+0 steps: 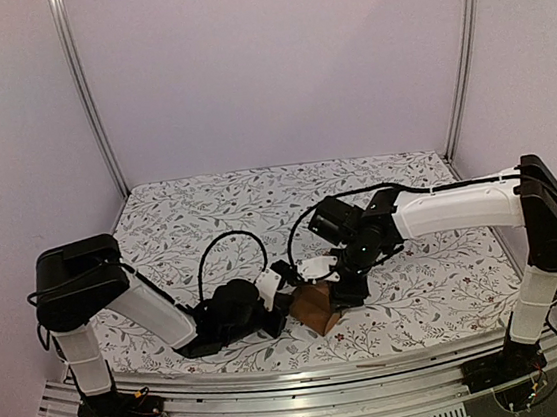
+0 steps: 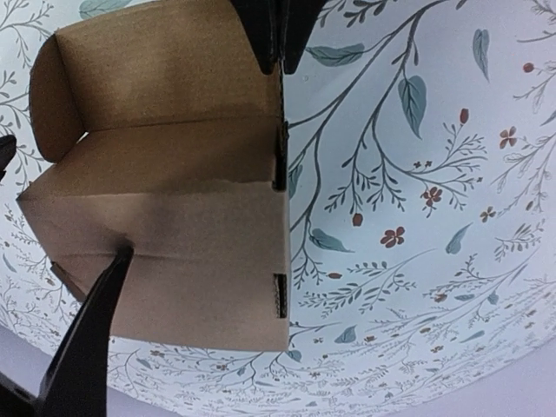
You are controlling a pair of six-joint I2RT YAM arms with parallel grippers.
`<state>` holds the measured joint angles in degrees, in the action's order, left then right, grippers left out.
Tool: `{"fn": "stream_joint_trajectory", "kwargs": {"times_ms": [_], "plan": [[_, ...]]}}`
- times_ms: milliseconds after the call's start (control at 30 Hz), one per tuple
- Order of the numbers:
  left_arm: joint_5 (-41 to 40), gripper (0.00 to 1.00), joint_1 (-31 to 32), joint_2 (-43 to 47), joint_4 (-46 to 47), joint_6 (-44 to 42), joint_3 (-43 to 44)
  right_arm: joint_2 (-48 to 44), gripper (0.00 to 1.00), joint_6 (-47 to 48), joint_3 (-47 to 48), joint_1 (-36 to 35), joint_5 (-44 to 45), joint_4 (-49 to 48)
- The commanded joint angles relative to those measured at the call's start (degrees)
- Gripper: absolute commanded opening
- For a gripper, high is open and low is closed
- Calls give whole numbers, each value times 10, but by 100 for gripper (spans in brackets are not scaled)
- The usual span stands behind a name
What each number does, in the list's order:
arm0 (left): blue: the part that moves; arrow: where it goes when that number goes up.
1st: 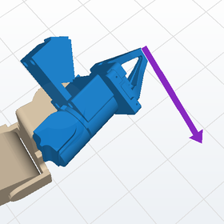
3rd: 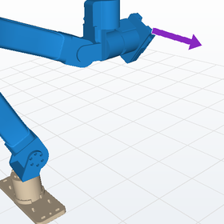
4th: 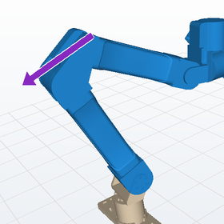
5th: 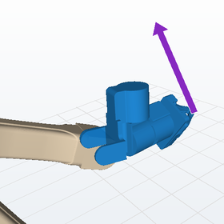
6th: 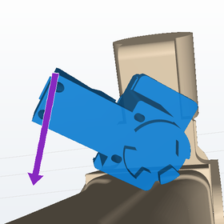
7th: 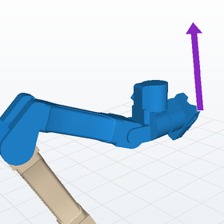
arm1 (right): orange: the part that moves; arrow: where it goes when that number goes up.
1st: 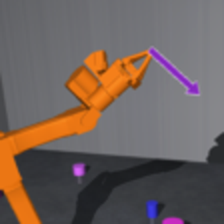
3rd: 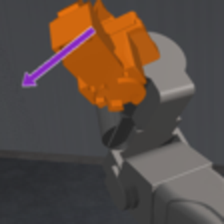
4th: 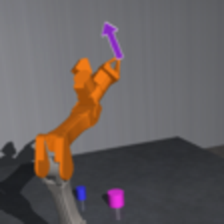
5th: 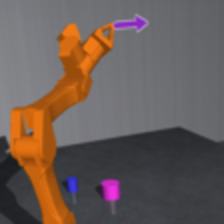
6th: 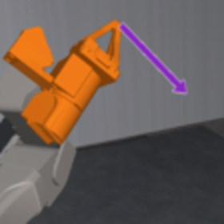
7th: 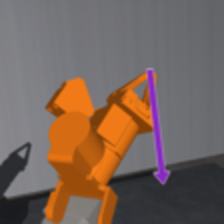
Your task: Fold the paper box
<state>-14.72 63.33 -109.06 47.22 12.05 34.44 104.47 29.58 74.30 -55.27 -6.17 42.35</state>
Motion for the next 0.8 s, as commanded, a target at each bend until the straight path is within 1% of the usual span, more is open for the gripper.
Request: {"fn": "stream_joint_trajectory", "kwargs": {"times_ms": [0, 133, 200, 300, 400, 533, 767], "plan": [[20, 0, 21, 30, 3, -38, 20, 67, 65, -40, -28, -4, 45, 41], [22, 0, 20, 35, -14, -38, 26, 62, 67, -22, -36, -5, 17, 47], [23, 0, 20, 41, -43, -39, 36, 52, 70, -8, -41, -5, -14, 56], [25, 0, 20, 51, -76, -39, 48, 37, 74, 15, -52, -5, -29, 58], [26, 0, 20, 62, -116, -39, 64, 32, 74, 30, -58, -5, -26, 57], [32, 0, 18, 69, -173, -30, 101, 32, 75, 40, -61, -5, -48, 55], [17, 0, 11, 78, -252, -9, 158, 38, 75, 59, -70, -5, -51, 48]]}}
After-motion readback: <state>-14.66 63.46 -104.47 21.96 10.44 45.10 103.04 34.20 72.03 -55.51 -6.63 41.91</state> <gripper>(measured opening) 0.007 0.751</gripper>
